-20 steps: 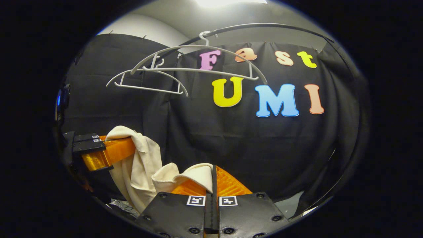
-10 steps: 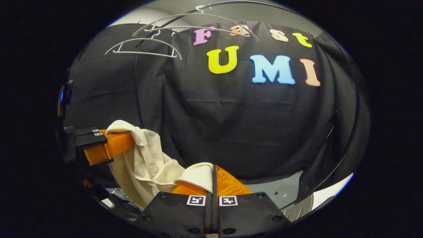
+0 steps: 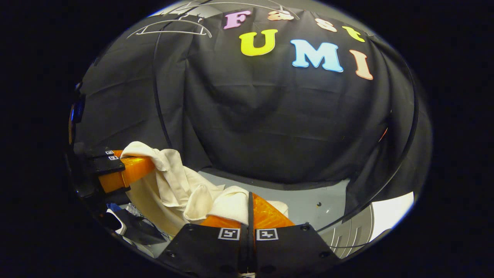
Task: Grasp the clothes on the hanger with both hands and then place them into the laundry hamper below.
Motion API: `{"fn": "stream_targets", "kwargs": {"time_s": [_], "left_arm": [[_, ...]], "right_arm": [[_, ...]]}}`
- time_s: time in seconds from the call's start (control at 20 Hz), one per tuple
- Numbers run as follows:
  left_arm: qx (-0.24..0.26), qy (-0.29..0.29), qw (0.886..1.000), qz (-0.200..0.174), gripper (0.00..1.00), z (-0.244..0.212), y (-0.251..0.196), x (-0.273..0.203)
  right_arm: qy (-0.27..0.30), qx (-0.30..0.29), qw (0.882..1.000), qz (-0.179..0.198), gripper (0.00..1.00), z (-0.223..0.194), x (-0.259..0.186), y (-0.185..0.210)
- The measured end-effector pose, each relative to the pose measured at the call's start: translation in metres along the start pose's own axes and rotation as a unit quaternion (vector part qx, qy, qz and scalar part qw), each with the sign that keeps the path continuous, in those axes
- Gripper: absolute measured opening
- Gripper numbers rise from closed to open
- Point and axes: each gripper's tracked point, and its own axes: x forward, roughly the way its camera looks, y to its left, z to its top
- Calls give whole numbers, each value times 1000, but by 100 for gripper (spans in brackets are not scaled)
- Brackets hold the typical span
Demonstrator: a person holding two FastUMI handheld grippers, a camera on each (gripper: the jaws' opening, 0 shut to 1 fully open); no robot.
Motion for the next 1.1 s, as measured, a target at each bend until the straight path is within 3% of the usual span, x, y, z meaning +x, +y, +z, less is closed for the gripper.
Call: {"fn": "stream_targets", "kwargs": {"time_s": [0.4, 0.5, 0.65, 0.7, 0.75, 0.8, 1.1], "left_arm": [[11, 81, 996, -31, 2, -56, -15, -13], [10, 93, 995, -35, 37, -66, -13, -15], [17, 110, 993, -31, 89, -75, -8, -28], [18, 110, 993, -33, 89, -72, -8, -35], [17, 111, 993, -36, 89, -68, -8, -40], [17, 103, 994, -40, 89, -59, -8, -47], [28, 33, 998, -39, 89, 20, 2, -83]], "right_arm": [[86, -5, 996, -23, 4, -55, -7, -1], [96, -7, 995, -20, 13, -56, -11, 4], [99, -13, 995, -16, 61, -52, -30, 12], [96, -14, 995, -16, 70, -47, -38, 13], [93, -14, 995, -18, 88, -43, -45, 13], [87, -14, 996, -20, 93, -35, -52, 12], [21, 1, 999, -36, 95, 27, -112, -3]]}}
